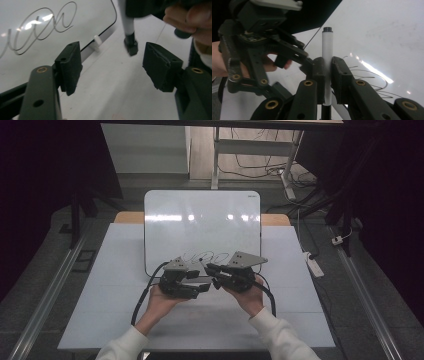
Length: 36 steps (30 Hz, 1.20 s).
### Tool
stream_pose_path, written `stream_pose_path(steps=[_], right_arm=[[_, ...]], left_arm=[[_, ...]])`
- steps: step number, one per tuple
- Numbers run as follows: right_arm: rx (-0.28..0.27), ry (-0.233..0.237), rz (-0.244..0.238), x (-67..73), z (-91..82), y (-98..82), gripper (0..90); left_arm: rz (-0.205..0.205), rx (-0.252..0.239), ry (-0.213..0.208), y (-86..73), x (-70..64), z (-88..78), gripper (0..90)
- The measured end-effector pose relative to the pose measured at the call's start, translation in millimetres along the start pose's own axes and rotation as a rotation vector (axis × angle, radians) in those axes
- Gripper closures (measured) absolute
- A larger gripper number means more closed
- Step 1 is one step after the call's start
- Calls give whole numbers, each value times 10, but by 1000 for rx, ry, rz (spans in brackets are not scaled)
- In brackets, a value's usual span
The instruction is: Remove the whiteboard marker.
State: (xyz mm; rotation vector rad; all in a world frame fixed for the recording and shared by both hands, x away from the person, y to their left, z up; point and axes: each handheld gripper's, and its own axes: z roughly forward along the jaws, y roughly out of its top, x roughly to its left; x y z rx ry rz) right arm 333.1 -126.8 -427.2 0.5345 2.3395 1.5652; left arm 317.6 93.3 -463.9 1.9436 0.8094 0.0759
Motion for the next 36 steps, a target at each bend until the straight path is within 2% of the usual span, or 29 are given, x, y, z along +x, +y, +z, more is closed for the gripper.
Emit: stream_pose_path(steps=[6, 16, 21, 26, 31, 36], right_arm=[[4, 13, -12, 74, 57, 2, 807], [2, 27, -25, 156, 96, 7, 807], [3, 22, -42, 185, 105, 9, 807], [8, 23, -43, 179, 110, 1, 807], [14, 33, -42, 182, 124, -5, 796], [-11, 40, -16, 143, 90, -6, 623]], left_arm=[[-26, -1, -58, 10, 22, 74, 428], [-44, 19, -110, -1, 45, 146, 605], [-38, 25, -116, -13, 42, 150, 737], [-41, 31, -114, -28, 53, 153, 754], [-36, 26, -93, -46, 50, 147, 764], [-23, 1, -69, -55, 71, 85, 769]])
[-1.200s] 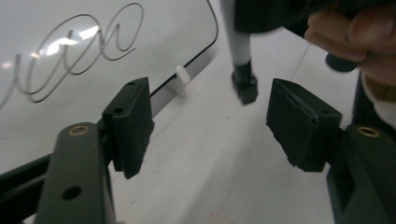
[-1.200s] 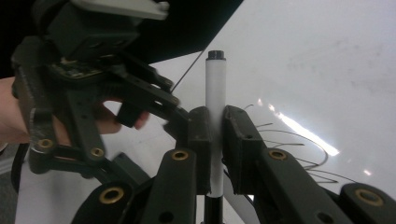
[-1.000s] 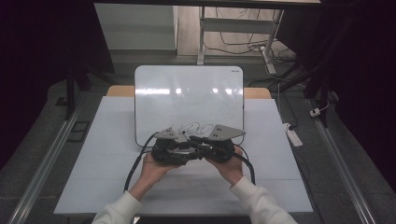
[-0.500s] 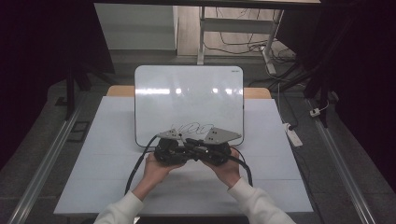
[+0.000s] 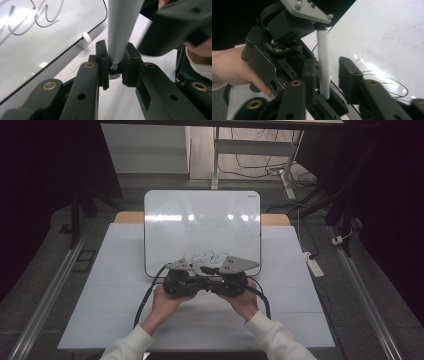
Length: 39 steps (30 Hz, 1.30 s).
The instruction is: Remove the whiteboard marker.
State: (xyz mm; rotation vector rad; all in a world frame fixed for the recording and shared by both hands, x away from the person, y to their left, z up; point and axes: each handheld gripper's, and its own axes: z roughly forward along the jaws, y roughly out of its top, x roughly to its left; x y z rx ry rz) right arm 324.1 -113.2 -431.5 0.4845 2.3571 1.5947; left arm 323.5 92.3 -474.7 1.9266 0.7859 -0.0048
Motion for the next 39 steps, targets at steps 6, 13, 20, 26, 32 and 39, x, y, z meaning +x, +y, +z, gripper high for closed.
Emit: stream_pose_path(steps=[6, 13, 20, 26, 32, 39], right_arm=[[-38, -22, 50, -139, -198, -43, 541], [-6, -95, 102, -366, -574, -330, 519], [49, -185, 173, -547, -1043, -780, 516], [83, -258, 216, -614, -1407, -1070, 515], [123, -312, 238, -658, -1568, -1260, 488], [146, -334, 255, -726, -1574, -1346, 450]], left_arm=[[17, -38, 24, -23, 65, -159, 770], [45, -87, 54, -47, 129, -356, 771], [55, -122, 67, -71, 224, -449, 772], [71, -159, 109, -104, 348, -489, 773], [66, -203, 175, -144, 503, -542, 774], [87, -252, 194, -40, 555, -415, 775]])
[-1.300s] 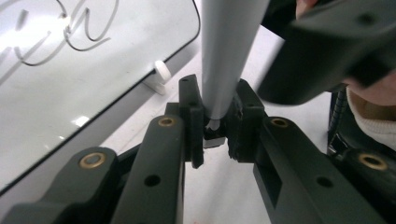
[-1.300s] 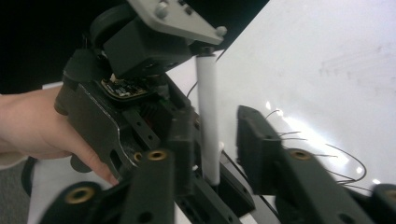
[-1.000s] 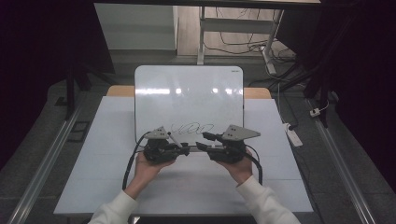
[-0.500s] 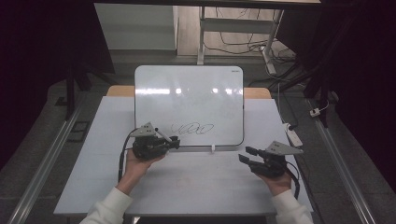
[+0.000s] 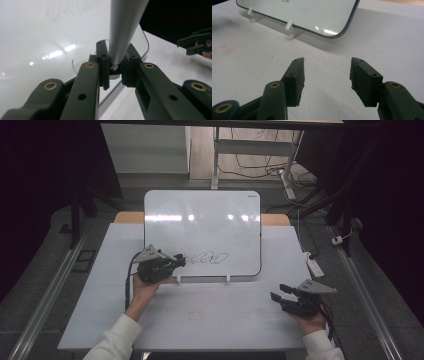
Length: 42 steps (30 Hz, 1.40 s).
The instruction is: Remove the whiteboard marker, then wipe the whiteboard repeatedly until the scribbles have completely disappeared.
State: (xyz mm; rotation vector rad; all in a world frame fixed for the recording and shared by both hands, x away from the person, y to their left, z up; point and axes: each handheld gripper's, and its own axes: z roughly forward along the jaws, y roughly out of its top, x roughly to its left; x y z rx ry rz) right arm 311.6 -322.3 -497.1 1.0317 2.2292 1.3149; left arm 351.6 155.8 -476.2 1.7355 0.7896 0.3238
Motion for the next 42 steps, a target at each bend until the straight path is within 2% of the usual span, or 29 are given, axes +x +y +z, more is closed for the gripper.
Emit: stream_pose_path(steps=[2, 3, 7, 11, 23, 32, 38, 42], right_arm=[[2, -2, -3, 0, 11, 7, 447], [2, -1, -7, 3, 14, 9, 446], [5, -8, -20, 12, 10, 12, 441], [10, -8, -18, 3, 11, -6, 439], [26, -8, -28, 15, 41, -22, 436], [33, -4, -30, 15, 44, -26, 435], [37, -3, -32, 10, 51, -33, 435], [44, 2, -34, 11, 67, -39, 435]], left_arm=[[30, -3, 2, 73, -25, 108, 775], [33, -10, -4, 116, -30, 164, 775], [6, -39, -31, 287, -20, 430, 775], [8, -27, -24, 363, -23, 635, 775], [-2, -2, -19, 364, -38, 806, 775], [18, 29, -19, 391, -89, 990, 775], [35, 37, 5, 390, -123, 1090, 776], [46, 60, 20, 361, -135, 1169, 776]])
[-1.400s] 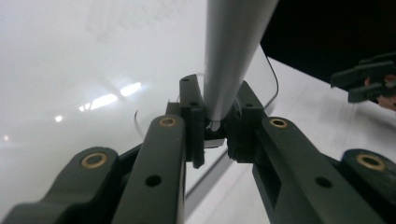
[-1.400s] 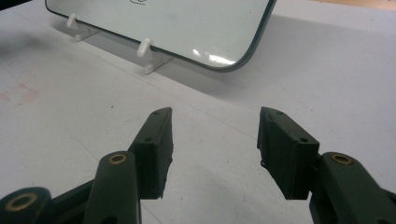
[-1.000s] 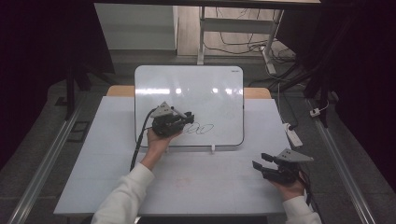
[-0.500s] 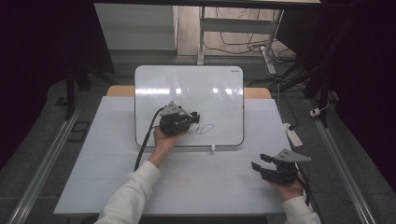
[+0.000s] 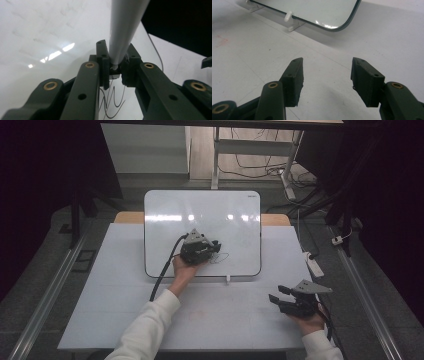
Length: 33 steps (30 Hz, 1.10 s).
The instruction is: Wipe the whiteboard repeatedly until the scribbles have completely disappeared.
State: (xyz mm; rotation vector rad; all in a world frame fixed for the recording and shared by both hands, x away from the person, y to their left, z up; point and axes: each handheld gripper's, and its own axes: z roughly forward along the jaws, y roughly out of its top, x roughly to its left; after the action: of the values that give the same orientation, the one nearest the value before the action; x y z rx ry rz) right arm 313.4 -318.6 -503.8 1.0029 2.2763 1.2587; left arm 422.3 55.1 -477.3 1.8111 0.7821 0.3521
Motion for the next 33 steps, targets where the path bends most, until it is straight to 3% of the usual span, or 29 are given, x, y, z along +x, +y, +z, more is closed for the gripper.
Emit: stream_pose_path(steps=[7, 12, 15, 16, 20, 22, 27, 29, 31, 33], right_arm=[[3, 5, 0, 13, 15, -2, 435], [10, 5, -4, 9, 16, -1, 433], [6, 3, 1, -4, 7, -4, 433], [6, 3, 3, -6, 6, -5, 433], [7, 7, -3, 4, 16, -2, 433], [8, 5, -5, 3, 16, 1, 432], [2, -3, 4, -10, -6, -3, 432], [1, 0, 3, -7, -1, 0, 432], [4, 6, 0, 1, 11, 4, 433], [6, 10, -5, 11, 24, 5, 433]], left_arm=[[7, 14, -10, -8, -75, 159, 777], [75, 37, -7, 17, -183, 250, 777], [18, 5, 0, 35, -82, 196, 778], [16, 4, -5, 31, -80, 199, 778], [84, 52, -36, -38, -276, 323, 778], [127, 55, -16, -48, -337, 345, 778], [39, -3, 16, 35, -133, 234, 779], [51, 7, 10, 21, -155, 240, 779], [68, 34, -23, -33, -234, 293, 779], [109, 51, -29, -76, -317, 331, 779]])
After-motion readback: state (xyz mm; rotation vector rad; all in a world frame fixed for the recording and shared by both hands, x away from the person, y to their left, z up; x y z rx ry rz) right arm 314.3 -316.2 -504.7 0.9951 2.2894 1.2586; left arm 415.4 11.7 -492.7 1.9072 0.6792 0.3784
